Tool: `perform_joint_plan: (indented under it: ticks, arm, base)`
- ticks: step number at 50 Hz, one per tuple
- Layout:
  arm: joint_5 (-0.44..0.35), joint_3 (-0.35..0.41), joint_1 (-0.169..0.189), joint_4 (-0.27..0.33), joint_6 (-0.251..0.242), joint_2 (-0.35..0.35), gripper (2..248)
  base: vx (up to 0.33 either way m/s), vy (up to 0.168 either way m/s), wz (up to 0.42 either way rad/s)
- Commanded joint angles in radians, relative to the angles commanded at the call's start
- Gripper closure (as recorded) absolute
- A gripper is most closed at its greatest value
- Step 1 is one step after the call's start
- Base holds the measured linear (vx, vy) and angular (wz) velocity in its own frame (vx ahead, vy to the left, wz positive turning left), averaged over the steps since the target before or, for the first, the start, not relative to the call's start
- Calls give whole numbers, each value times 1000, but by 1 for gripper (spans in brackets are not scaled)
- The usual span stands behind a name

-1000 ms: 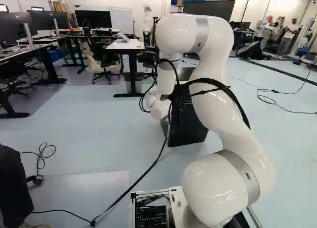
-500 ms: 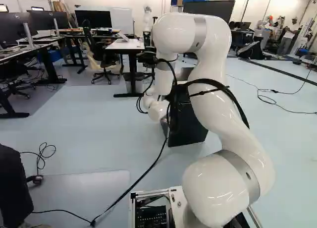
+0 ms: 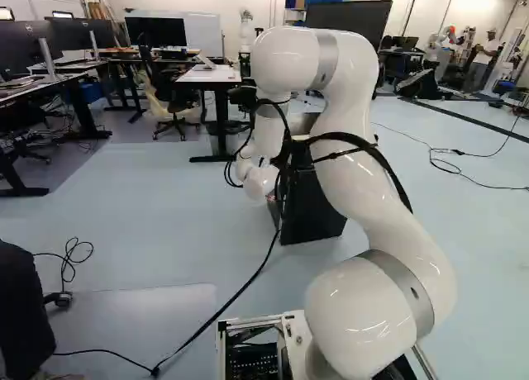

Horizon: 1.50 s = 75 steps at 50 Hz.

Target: Open the fridge door

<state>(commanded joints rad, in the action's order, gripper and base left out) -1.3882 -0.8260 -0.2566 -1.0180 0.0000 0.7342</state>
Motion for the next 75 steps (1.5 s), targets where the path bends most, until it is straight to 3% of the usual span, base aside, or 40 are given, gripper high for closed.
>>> perform_joint_plan:
  ticks: [36, 75]
  arm:
    - [0, -85, 21, -1, 0, 48, 3]
    - [0, -83, 63, -29, 0, 47, 3]
  base:
    - [0, 0, 0]
    - [0, 0, 0]
